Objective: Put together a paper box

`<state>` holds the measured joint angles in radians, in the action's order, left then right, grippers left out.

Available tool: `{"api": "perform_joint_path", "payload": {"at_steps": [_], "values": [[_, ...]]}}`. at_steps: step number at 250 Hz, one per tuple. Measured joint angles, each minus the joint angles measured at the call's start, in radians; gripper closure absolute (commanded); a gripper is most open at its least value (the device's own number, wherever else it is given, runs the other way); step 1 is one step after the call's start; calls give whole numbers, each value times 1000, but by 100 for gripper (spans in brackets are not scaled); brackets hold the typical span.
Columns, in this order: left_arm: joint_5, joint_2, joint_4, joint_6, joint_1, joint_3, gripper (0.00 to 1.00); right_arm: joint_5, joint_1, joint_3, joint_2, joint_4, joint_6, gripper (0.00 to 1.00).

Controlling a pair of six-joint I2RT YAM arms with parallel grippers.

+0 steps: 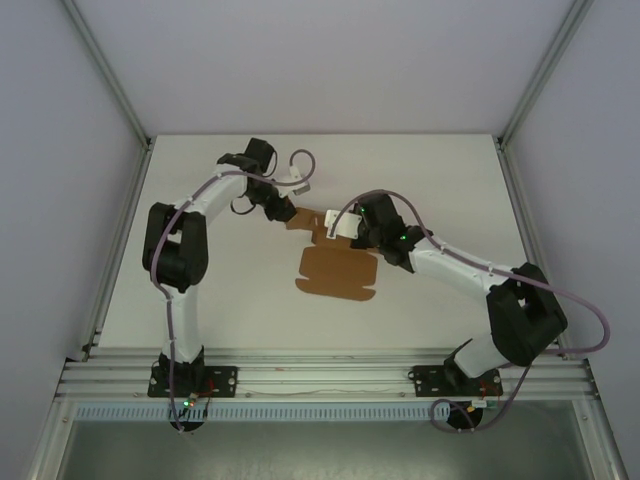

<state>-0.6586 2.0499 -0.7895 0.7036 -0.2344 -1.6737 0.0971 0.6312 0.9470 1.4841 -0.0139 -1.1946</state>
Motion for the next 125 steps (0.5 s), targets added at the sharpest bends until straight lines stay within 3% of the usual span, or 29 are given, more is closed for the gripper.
{"api": "perform_joint_path", "payload": {"at_steps": [60, 125], "values": [[46, -37, 152, -264, -23, 76, 100, -5, 1, -22, 2, 48, 35, 100], [95, -184, 320, -529, -66, 286, 100, -76, 5, -26, 51, 128, 44, 100]]}}
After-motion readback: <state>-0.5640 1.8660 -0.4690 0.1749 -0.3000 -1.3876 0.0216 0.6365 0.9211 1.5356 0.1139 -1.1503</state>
